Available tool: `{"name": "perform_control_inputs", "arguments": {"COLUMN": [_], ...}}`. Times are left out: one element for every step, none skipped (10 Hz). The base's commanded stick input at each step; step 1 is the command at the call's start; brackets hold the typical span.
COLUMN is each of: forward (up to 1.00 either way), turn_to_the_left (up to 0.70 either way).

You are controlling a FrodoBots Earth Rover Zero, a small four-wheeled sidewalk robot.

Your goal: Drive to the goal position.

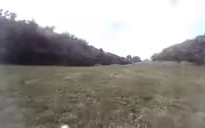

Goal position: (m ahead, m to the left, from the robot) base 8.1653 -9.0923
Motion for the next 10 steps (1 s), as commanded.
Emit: {"name": "perform_control_inputs", "arguments": {"forward": [1.0,1.0,1.0,1.0,1.0,1.0,1.0,1.0,1.0,1.0], "turn_to_the_left": [-0.4,-0.4,-0.4,-0.4,-0.4,-0.4,-0.4,-0.4,-0.4,-0.4]}}
